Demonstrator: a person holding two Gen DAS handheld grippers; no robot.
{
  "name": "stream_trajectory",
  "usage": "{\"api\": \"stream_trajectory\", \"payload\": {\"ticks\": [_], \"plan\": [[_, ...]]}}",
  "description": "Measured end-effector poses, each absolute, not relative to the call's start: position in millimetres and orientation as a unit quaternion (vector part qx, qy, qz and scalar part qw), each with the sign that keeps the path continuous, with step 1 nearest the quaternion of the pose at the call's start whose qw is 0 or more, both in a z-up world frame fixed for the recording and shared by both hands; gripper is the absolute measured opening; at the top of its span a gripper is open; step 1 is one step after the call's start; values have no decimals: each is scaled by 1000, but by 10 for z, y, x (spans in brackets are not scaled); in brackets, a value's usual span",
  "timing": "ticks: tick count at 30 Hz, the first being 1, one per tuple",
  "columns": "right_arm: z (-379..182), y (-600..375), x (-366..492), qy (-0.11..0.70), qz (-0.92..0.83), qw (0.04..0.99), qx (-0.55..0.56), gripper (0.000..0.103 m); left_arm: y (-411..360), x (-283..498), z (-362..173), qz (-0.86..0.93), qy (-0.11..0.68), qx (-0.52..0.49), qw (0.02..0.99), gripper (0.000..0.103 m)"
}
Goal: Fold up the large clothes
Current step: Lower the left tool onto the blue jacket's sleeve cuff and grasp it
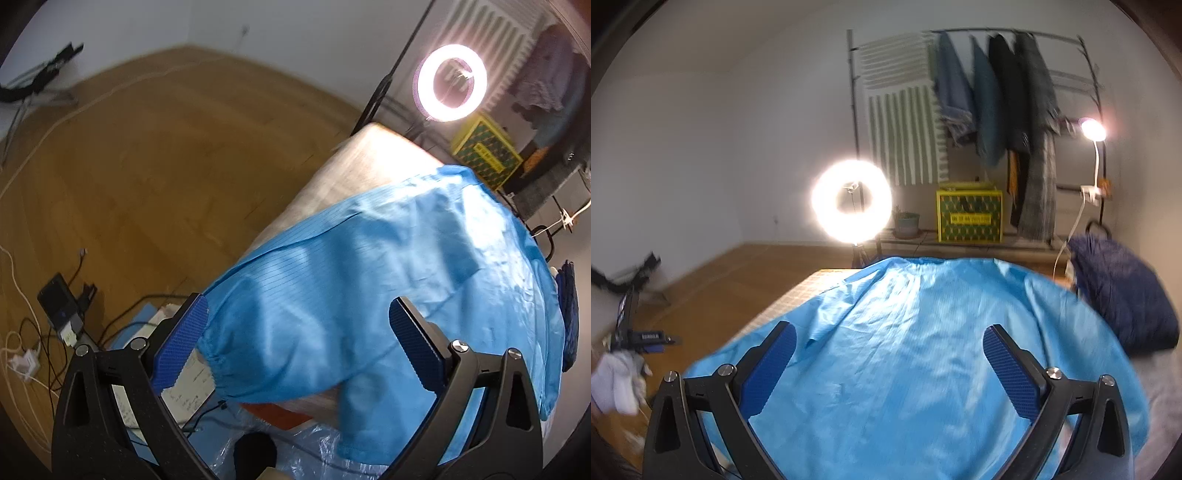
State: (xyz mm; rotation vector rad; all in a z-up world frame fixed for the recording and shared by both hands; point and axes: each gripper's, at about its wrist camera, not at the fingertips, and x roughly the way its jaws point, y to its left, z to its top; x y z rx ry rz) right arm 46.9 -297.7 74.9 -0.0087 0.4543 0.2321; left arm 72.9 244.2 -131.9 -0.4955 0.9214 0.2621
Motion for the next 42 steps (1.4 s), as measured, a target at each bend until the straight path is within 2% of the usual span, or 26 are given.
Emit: {"api": "stream_trajectory", "payload": {"ticks": [4, 11, 16, 18, 20, 24, 28, 31, 36, 38, 41, 42], "plan": [[600, -2857, 582, 233, 148, 961, -33, 103, 2741, 670, -1583, 135, 454, -299, 828, 99], [159, -2946, 845, 330, 207, 920, 25, 94, 3187, 475, -2056, 151, 456, -411, 775, 99], [110, -2869, 794, 322, 207, 924, 3, 93, 3248, 479, -2328, 146, 467, -448, 748, 99], [115, -2818, 777, 316, 208, 925, -9, 93, 3239, 521, -2362, 145, 470, -450, 745, 96], [111, -2754, 759, 313, 212, 926, -24, 93, 3235, 578, -2374, 134, 471, -454, 744, 79], [91, -2686, 759, 314, 210, 925, -44, 93, 3156, 671, -2313, 126, 478, -431, 755, 56], [68, -2688, 788, 318, 210, 924, -44, 93, 3138, 682, -2221, 136, 472, -417, 764, 19], [73, -2696, 800, 320, 211, 923, -38, 93, 3131, 659, -2079, 147, 455, -397, 783, 12], [53, -2678, 821, 330, 222, 917, -34, 88, 2948, 662, -1623, 141, 413, -345, 831, 9], [32, -2661, 845, 343, 232, 910, -27, 81, 2801, 650, -1364, 128, 388, -321, 854, 9], [-28, -2653, 913, 371, 248, 895, -3, 61, 2544, 644, -1007, 106, 359, -287, 882, 8], [-60, -2650, 953, 385, 254, 887, 9, 50, 2434, 641, -883, 97, 350, -271, 892, 8]]}}
